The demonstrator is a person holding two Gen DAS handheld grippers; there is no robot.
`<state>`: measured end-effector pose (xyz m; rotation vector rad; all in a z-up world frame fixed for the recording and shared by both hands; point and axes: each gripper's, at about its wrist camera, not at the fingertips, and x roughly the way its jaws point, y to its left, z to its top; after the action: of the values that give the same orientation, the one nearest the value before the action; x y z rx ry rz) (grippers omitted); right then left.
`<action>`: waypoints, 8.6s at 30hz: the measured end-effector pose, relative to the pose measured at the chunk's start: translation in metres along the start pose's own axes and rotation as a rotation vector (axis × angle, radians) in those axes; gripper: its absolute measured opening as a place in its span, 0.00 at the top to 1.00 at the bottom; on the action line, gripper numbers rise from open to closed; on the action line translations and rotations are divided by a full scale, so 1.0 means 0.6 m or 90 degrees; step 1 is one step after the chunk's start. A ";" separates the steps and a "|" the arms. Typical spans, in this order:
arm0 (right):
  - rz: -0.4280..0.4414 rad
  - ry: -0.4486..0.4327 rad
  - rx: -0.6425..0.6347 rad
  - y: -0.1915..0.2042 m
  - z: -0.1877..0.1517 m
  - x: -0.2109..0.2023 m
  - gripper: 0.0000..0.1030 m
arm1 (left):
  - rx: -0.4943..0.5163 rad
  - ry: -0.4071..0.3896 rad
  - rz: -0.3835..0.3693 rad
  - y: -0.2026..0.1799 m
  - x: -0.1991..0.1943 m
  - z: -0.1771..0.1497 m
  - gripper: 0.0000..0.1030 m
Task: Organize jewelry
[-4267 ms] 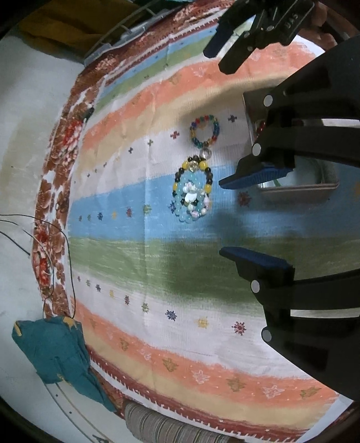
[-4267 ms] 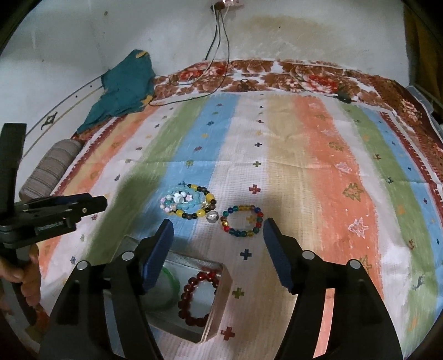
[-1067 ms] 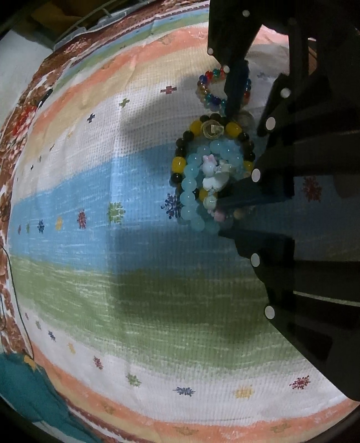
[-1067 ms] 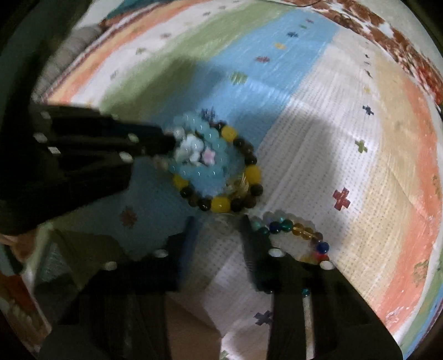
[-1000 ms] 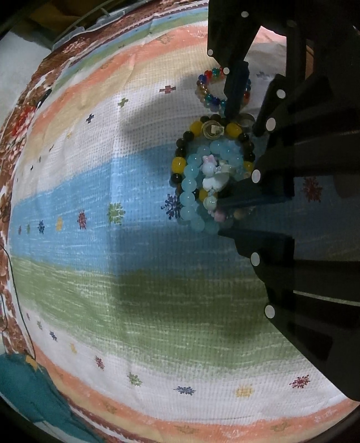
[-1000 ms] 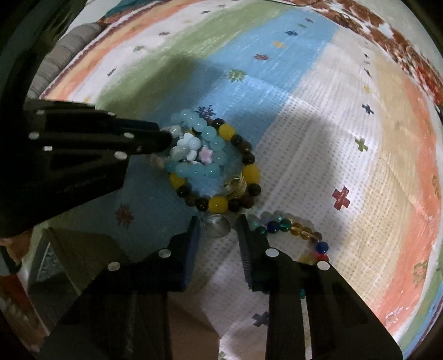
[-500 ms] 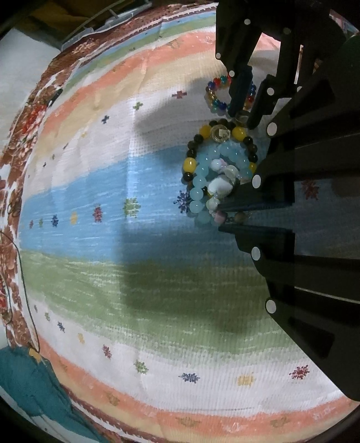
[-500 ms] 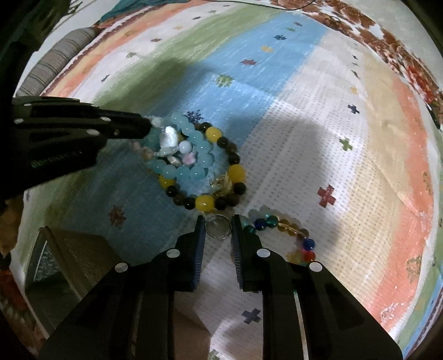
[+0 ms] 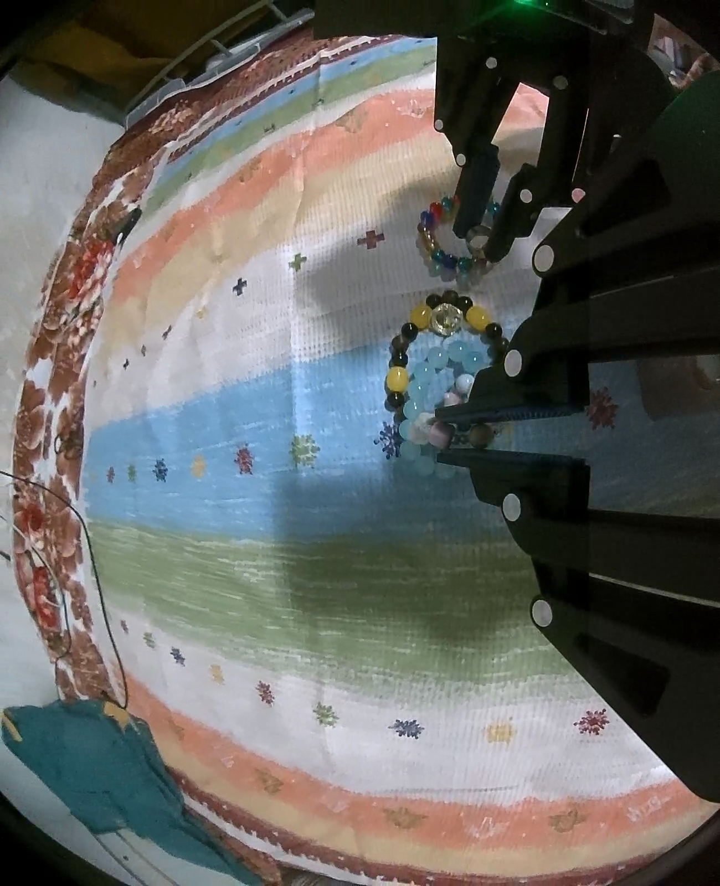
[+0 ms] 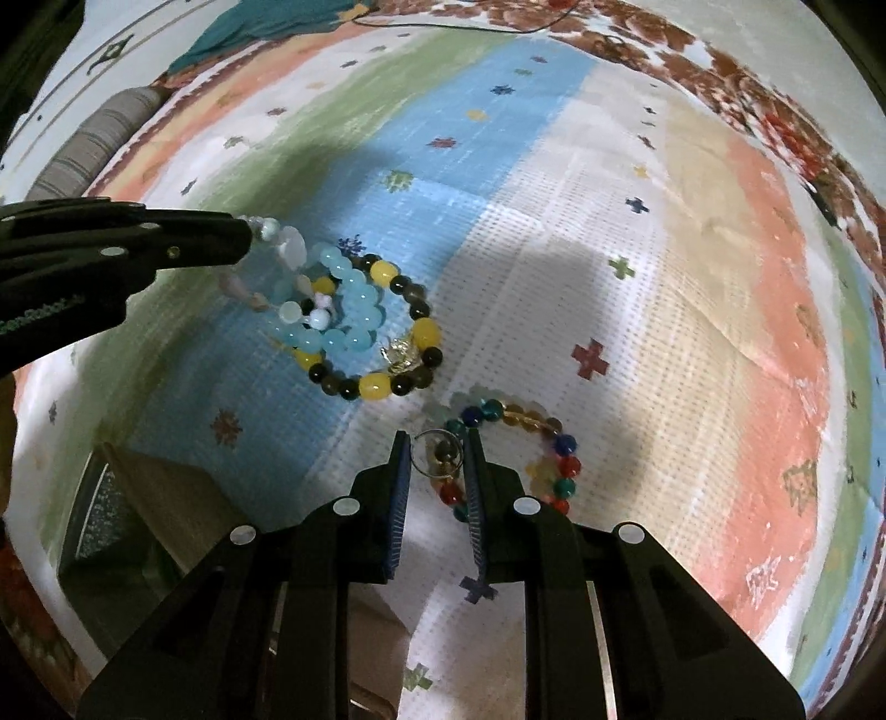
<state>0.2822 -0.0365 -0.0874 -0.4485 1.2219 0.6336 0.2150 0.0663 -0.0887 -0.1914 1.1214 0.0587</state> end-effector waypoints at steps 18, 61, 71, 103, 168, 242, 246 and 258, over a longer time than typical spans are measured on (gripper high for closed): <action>-0.050 -0.064 0.073 -0.014 -0.021 -0.050 0.81 | 0.028 -0.028 -0.001 -0.023 -0.046 -0.015 0.92; -0.049 -0.285 0.148 0.035 -0.137 -0.227 0.81 | 0.102 -0.178 -0.062 -0.107 -0.245 -0.121 0.91; -0.013 -0.286 0.150 0.048 -0.159 -0.233 0.81 | 0.102 -0.173 -0.072 -0.108 -0.253 -0.144 0.91; 0.005 -0.241 0.217 0.001 -0.162 -0.203 0.36 | -0.024 -0.131 -0.015 -0.027 -0.220 -0.131 0.50; 0.001 -0.200 0.166 -0.029 -0.022 -0.116 0.24 | -0.032 -0.052 0.066 0.021 -0.055 -0.033 0.34; 0.031 -0.089 0.073 -0.054 0.068 0.051 0.88 | -0.045 0.026 0.057 0.064 0.076 -0.009 0.89; 0.026 -0.117 0.077 -0.048 0.070 0.019 0.88 | -0.032 0.011 0.055 0.058 0.055 -0.004 0.89; -0.008 -0.128 0.086 -0.033 0.066 -0.014 0.88 | -0.018 -0.018 0.052 0.041 0.023 -0.001 0.89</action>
<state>0.3220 -0.0278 -0.0681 -0.2715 1.0628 0.5673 0.2169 0.0900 -0.1044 -0.1701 1.1010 0.1498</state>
